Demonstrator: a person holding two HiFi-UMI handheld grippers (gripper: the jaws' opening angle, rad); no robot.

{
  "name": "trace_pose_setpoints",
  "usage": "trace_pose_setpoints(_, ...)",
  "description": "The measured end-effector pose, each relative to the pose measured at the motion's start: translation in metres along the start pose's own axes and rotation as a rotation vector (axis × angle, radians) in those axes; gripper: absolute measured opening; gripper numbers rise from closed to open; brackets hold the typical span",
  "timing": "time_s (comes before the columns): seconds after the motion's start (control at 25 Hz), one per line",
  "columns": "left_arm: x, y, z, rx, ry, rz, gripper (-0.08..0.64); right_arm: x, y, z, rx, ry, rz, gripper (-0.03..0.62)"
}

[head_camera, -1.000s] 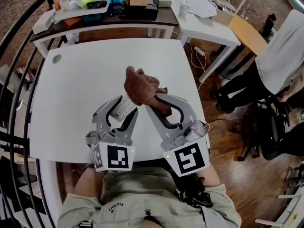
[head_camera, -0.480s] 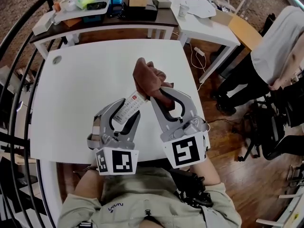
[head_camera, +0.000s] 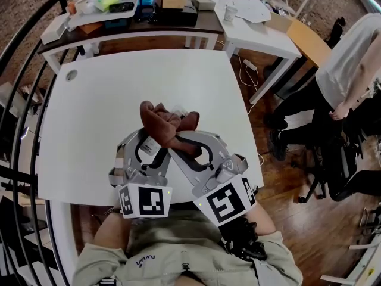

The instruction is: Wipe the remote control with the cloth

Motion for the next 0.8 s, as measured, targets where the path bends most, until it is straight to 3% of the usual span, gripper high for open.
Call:
trace_pose_setpoints(0.2, -0.002, 0.003, 0.004, -0.059, 0.004, -0.009, 0.241, 0.001, -0.001, 0.014, 0.059, -0.106, -0.032, 0.077)
trace_pose_setpoints(0.4, -0.001, 0.007, 0.007, -0.130, 0.043, -0.037, 0.241, -0.001, 0.004, 0.012, 0.104, -0.124, -0.047, 0.077)
trace_pose_setpoints(0.52, -0.002, 0.004, 0.014, -0.162, 0.072, -0.078, 0.241, -0.011, 0.004, -0.005, 0.139, -0.001, -0.101, 0.077)
trace_pose_setpoints(0.68, -0.006, -0.005, 0.024, -0.238, 0.042, -0.148, 0.241, -0.032, 0.004, -0.043, 0.287, 0.294, -0.236, 0.077)
trace_pose_setpoints(0.8, -0.010, -0.009, 0.031, -0.337, 0.038, -0.207, 0.241, -0.043, 0.013, -0.064, 0.275, 0.388, -0.236, 0.078)
Point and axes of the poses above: the fingertips, and each gripper's own axes: x forward along the fingers, z to its left, y out of its underside, the point moved 7 cm from there along -x, backward along the fingers, and after that the axes turned 4 degrees about -z, right-handed, at the moved point
